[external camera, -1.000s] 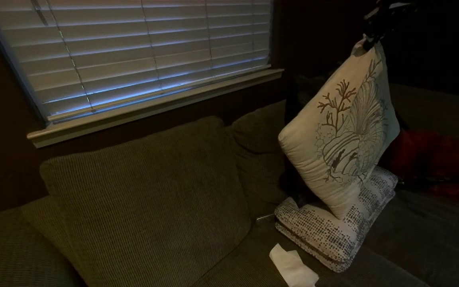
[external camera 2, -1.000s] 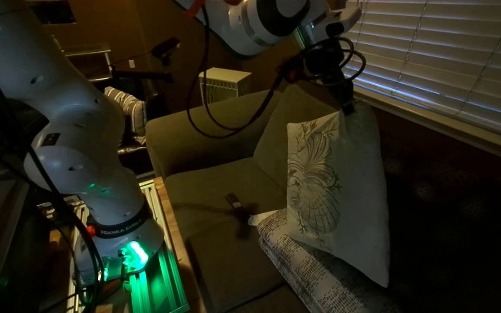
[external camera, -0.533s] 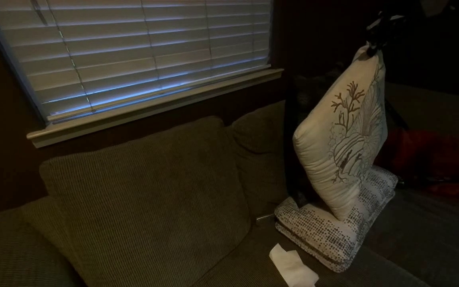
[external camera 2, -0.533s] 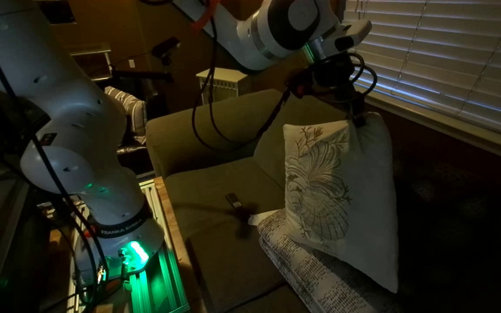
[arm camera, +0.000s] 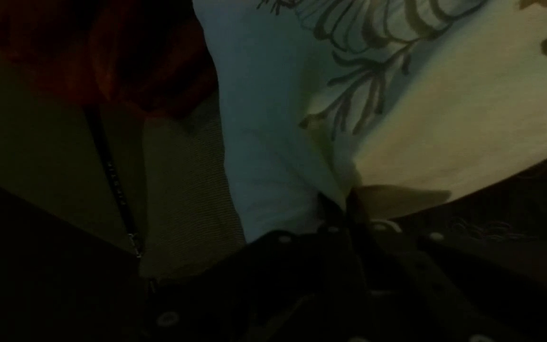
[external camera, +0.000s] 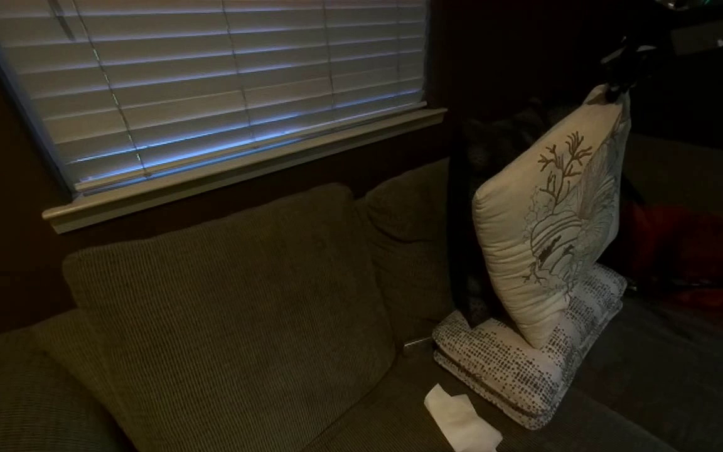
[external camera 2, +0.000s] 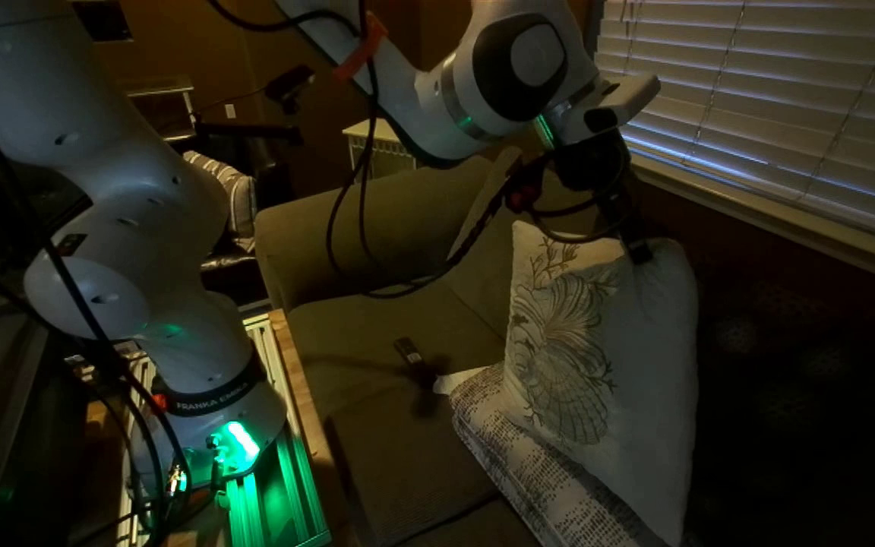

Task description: Put the pillow on the stack of pillows

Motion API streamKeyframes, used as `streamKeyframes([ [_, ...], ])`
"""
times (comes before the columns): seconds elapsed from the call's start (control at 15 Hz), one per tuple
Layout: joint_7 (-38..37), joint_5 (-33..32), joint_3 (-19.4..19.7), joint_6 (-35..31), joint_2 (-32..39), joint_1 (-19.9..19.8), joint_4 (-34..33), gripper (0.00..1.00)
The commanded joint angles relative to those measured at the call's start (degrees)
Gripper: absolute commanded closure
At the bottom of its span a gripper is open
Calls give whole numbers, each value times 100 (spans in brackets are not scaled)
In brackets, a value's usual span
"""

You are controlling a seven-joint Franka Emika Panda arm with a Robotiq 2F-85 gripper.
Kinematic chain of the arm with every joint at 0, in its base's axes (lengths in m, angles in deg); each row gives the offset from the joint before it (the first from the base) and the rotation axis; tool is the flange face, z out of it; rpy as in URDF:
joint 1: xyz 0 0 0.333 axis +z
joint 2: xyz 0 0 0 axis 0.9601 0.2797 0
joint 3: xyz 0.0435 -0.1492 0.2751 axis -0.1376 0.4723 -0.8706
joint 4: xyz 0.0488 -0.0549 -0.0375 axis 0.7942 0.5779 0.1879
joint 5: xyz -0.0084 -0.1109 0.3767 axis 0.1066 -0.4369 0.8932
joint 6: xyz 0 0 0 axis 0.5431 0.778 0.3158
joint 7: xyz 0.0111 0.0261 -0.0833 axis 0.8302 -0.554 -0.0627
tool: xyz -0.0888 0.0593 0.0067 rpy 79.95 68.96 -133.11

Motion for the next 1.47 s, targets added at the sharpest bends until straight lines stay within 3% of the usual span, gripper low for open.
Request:
streamKeyframes([
  [0.0,-667,-535,-48,-224,197,-228,-61,99],
  [0.6,-1185,-1223,-22,-408,1060,-341,-684,99],
  [1.4,-1581,-1304,65,-536,2315,-226,-1497,99],
])
